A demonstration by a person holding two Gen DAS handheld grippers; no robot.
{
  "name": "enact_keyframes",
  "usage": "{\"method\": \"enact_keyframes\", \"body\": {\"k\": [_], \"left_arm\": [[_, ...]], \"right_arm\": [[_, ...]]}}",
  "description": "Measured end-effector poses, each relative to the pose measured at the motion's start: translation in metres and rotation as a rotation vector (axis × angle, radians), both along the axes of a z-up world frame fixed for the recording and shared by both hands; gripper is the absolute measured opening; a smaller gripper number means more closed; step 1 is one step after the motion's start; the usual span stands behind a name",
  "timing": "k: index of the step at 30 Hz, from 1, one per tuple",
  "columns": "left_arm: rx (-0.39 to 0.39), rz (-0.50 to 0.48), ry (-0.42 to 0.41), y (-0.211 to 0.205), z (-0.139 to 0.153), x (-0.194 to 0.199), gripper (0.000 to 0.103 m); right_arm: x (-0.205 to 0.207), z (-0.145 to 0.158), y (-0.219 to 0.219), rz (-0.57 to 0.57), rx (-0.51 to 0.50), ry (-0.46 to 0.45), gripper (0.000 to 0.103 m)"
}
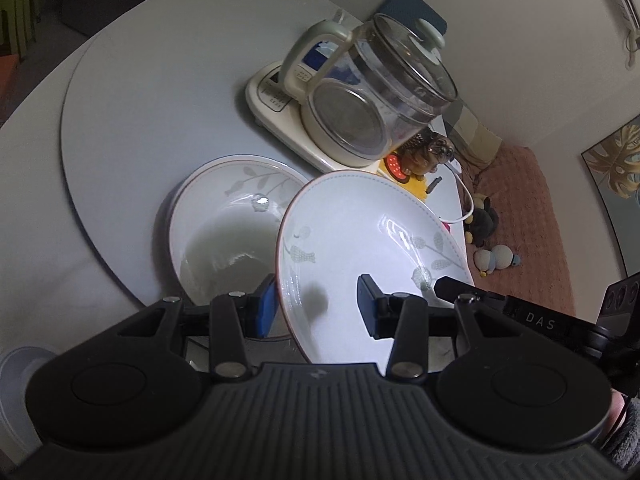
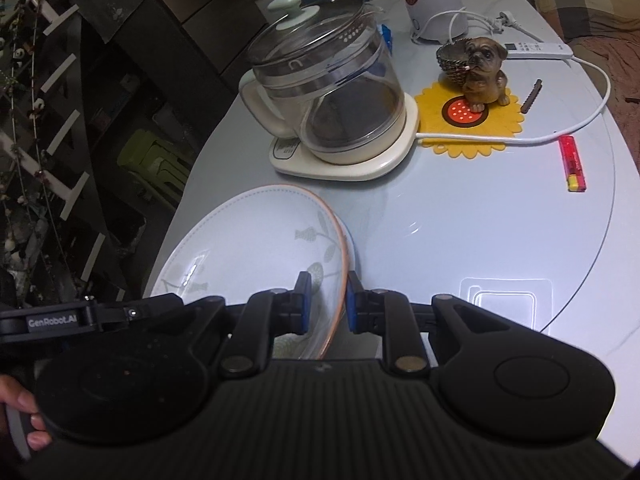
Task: Organize plates and bowls
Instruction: 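Carry the second leaf plate with the right tool onto the plate stack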
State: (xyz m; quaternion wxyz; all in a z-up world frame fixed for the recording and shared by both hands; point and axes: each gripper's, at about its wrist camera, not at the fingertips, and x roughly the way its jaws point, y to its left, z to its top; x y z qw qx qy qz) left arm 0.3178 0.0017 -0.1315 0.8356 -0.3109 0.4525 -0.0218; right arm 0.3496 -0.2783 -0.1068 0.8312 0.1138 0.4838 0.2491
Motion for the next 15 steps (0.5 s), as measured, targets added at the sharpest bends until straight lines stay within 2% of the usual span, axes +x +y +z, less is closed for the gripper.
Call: {"method": "enact_keyframes", "body": {"k": [6,15], "left_arm": [[0.013,0.071,0.043,0.027,-0.015,-0.006,0.048],[0.039,0.099,0.101,0.045,-0.039,0.011,0.048]], "right_arm": [[0.01,-0.016,0.034,0.096,-0.013,0.034,0.021],[0.029,-0.042,0.063,0.17,-0.043,0.079,0.021]]}}
